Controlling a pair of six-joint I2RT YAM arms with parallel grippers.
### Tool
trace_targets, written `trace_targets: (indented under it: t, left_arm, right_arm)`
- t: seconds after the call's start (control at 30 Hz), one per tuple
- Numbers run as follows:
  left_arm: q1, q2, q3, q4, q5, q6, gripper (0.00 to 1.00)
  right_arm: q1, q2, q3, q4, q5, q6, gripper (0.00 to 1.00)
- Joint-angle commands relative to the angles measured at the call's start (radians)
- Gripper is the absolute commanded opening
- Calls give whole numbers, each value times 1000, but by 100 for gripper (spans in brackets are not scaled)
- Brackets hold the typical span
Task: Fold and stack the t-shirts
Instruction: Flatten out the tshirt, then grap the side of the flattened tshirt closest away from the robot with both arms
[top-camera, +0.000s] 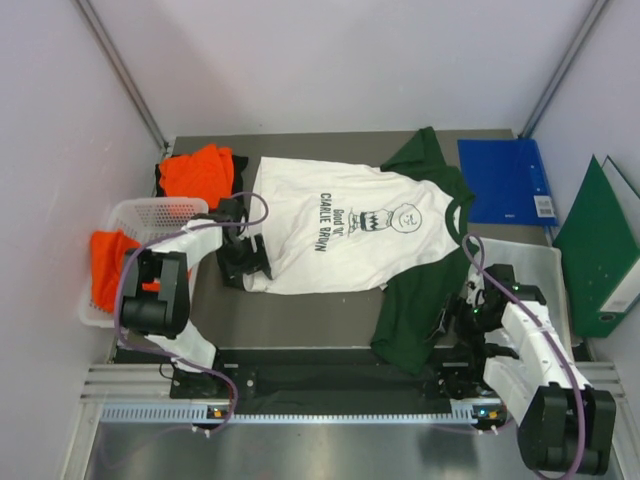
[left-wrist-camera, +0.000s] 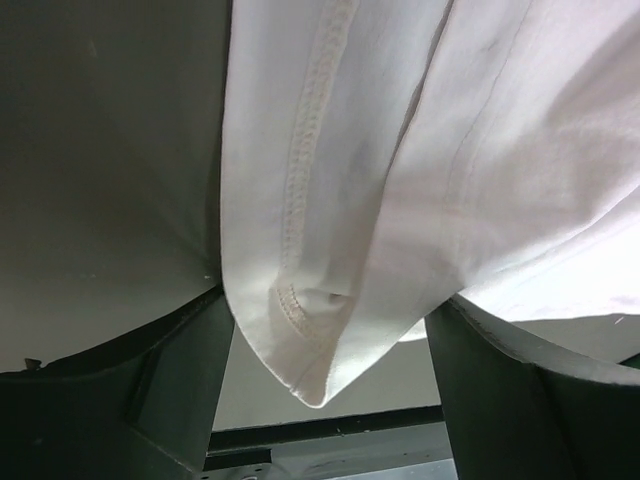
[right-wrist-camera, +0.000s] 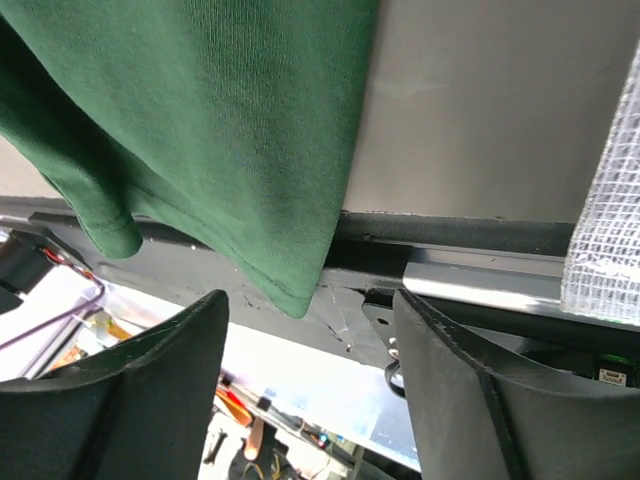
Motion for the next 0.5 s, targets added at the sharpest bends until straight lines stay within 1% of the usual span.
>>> trace_targets:
  t: [0.0, 0.03, 0.1, 0.17, 0.2, 0.27, 0.3, 0.33, 0.37, 0.4, 0.43, 0.47]
  left_arm:
    - [-3, 34, 53, 40, -15, -1, 78]
    - [-3, 42, 58, 40, -14, 4, 76]
    - [-3, 61, 67, 43, -11, 5, 68]
    - [-3, 86, 78, 48, -5, 12, 57]
    - [-3, 94, 82, 46, 0, 15, 46]
    - [-3, 125, 94, 49, 12, 24, 36]
    - [-3, 136, 101, 48, 17, 28, 25]
    - [-3, 146, 105, 45, 18, 30, 19]
    - [-3, 150, 117, 40, 15, 32, 10]
    - [-3, 151, 124, 29, 11, 32, 2]
    - [-3, 148, 130, 23, 6, 32, 0]
    - [-3, 146, 142, 20, -5, 33, 0]
  right_arm:
    - [22, 13, -22, -35, -29, 4, 64]
    - [26, 11, -30, -27, -36, 18, 64]
    - [45, 5, -53, -6, -46, 41, 63]
    - [71, 2, -64, 35, -56, 92, 63]
    - [110, 5, -74, 55, -72, 113, 63]
    - [202, 17, -88, 126, -82, 204, 63]
    - [242, 22, -93, 159, -92, 243, 63]
    - [329, 28, -94, 189, -90, 323, 64]
    - [371, 42, -96, 242, -90, 362, 64]
    - [405, 50, -91, 261, -83, 389, 64]
    - [449, 56, -84, 272, -78, 431, 64]
    - [463, 68, -71, 290, -76, 443, 64]
